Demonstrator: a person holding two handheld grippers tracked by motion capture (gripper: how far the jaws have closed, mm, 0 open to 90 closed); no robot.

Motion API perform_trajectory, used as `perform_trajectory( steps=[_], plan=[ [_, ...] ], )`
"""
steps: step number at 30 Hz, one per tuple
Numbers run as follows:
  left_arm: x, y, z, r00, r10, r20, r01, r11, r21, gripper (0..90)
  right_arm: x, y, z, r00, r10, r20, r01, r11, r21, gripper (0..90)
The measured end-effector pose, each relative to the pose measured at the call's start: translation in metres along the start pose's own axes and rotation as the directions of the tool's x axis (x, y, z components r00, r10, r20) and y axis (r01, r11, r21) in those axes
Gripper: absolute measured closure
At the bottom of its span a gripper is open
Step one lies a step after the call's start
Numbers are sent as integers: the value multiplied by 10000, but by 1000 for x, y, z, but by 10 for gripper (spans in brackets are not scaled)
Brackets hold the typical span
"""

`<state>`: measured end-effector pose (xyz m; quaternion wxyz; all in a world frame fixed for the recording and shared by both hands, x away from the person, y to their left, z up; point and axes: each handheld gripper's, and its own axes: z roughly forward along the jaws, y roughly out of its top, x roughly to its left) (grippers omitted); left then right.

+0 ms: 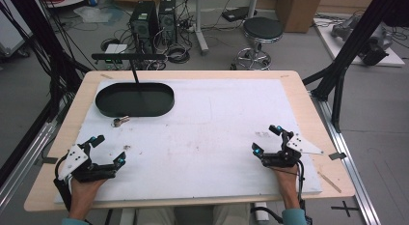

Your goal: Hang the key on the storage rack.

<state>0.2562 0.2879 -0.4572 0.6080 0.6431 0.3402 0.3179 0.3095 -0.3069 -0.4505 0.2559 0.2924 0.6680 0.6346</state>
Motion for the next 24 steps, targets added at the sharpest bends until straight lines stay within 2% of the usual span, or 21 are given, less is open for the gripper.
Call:
perform_trajectory(
  steps=[2,8,18,24],
  plan=[
    [0,0,0,10000,59,6,-59,10000,42,17,0,0,0,9999,113,-19,-113,9999,-3,5],
    [-2,1,1,9998,173,-17,-172,9998,137,17,0,0,0,10000,12,-2,-12,10000,5,5],
    [-1,1,1,10000,78,-45,-77,9999,149,17,1,0,0,10000,-23,-7,23,10000,72,5],
    [0,1,2,9997,-62,-254,66,9998,190,17,2,0,0,10000,-40,22,40,10000,57,5]
  ],
)
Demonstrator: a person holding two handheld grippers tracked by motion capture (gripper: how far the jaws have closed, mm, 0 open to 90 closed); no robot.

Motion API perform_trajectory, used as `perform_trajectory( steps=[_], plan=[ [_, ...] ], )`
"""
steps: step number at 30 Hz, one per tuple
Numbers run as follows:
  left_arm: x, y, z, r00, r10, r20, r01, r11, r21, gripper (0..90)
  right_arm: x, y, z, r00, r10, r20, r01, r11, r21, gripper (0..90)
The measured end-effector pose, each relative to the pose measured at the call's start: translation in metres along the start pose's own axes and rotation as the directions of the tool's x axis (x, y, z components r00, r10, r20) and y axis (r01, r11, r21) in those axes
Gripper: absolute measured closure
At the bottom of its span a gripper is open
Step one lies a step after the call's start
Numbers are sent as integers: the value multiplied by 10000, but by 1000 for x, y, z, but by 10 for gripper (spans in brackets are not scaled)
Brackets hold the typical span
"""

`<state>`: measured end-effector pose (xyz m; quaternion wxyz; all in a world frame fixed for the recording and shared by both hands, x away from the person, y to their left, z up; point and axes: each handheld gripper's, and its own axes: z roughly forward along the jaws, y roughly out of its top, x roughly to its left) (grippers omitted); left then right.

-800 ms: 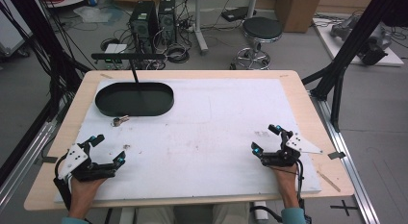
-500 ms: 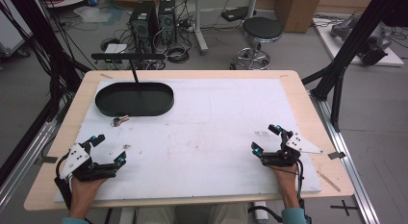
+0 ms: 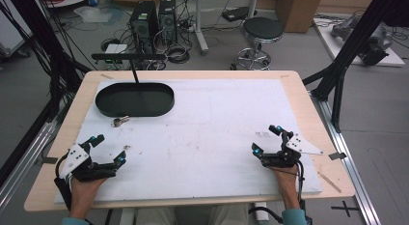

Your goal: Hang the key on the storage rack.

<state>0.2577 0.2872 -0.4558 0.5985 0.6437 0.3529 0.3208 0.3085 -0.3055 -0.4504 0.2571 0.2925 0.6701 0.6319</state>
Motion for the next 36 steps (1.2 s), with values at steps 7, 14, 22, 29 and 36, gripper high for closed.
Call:
perform_trajectory(
  steps=[7,14,22,29,36],
  plan=[
    [4,18,4,10000,98,-13,-98,9998,187,17,0,0,0,10000,-46,48,46,10000,-14,5],
    [22,59,15,9987,368,-354,-320,9914,1272,17,0,0,0,10000,-34,53,34,10000,-7,5],
    [46,91,32,9983,488,-323,-383,9622,2696,17,0,0,0,10000,-4,33,4,10000,-4,5],
    [60,107,53,9982,586,-123,-486,9131,4047,17,0,0,0,10000,-7,30,7,10000,-5,5],
    [74,105,71,9975,602,-372,-324,8560,5160,17,0,0,0,10000,-57,34,57,10000,-9,5]
  ],
)
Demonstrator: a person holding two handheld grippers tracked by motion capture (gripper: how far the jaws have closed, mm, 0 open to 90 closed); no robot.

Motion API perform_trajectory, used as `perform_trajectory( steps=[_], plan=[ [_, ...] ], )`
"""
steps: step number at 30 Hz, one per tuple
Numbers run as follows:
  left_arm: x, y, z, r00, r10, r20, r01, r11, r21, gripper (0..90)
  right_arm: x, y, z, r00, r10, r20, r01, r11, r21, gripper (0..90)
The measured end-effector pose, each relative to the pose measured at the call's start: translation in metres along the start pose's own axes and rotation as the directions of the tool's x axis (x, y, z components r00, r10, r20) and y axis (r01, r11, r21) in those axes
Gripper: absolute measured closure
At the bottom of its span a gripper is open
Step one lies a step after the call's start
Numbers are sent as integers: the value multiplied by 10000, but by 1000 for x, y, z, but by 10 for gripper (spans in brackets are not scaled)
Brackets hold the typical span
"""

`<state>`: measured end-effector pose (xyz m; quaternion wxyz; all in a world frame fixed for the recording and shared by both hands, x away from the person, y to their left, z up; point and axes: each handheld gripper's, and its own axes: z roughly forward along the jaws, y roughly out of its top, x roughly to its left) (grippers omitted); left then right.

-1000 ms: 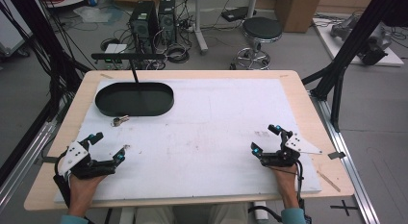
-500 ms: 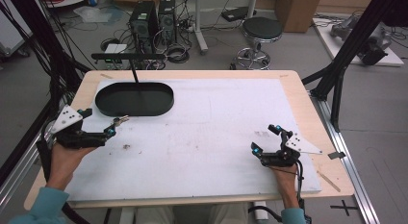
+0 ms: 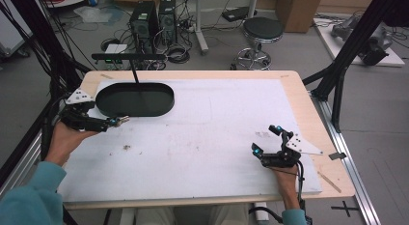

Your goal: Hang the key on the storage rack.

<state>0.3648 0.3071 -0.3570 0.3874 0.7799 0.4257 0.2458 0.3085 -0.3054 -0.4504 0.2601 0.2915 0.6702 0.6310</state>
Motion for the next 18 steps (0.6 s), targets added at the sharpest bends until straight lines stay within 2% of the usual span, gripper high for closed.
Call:
perform_trajectory(
  steps=[5,10,18],
  plan=[
    [8,5,11,10000,-58,38,54,9967,810,17,0,0,0,10000,4,-4,-4,10000,-14,5],
    [13,5,24,9998,-210,1,208,9906,1355,18,0,0,0,10000,1,-8,-1,10000,2,5],
    [21,-1,41,9984,-556,79,524,9721,2288,22,0,0,0,10000,-10,-13,10,10000,-8,5]
  ],
)
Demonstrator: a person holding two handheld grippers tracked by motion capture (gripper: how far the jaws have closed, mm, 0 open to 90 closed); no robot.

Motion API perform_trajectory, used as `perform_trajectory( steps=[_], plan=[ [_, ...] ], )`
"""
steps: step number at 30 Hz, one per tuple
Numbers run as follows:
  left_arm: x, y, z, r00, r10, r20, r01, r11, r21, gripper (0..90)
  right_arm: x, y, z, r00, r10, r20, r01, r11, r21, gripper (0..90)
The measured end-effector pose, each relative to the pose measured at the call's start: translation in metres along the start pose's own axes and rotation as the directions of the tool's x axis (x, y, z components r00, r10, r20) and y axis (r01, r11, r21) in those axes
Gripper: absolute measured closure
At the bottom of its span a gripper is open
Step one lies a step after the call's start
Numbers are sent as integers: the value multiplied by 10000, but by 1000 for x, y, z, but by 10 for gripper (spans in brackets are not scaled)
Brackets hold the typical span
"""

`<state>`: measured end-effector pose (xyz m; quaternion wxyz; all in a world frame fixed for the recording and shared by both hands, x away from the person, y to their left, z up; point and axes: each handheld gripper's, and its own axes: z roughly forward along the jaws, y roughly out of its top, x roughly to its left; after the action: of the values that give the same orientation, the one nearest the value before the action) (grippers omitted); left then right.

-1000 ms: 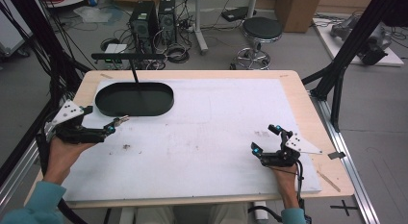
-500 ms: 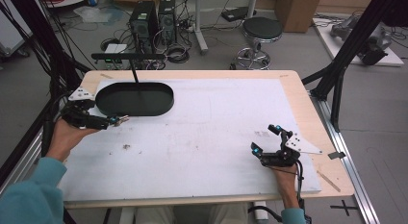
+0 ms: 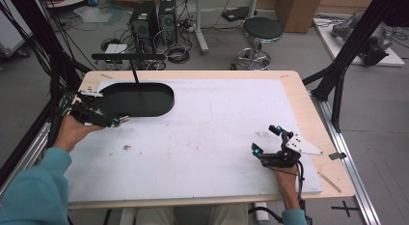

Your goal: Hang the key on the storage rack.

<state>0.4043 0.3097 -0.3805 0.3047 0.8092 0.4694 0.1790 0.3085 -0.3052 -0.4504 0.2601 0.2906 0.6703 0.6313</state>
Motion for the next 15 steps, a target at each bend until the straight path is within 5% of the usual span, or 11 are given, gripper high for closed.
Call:
perform_trajectory(
  steps=[2,15],
  plan=[
    [2,-1,4,10000,-26,68,24,9997,250,87,0,0,0,10000,22,9,-22,10000,3,5],
    [9,-5,21,9994,-352,8,349,9922,1193,146,0,0,0,10000,19,4,-19,10000,6,5]
  ],
)
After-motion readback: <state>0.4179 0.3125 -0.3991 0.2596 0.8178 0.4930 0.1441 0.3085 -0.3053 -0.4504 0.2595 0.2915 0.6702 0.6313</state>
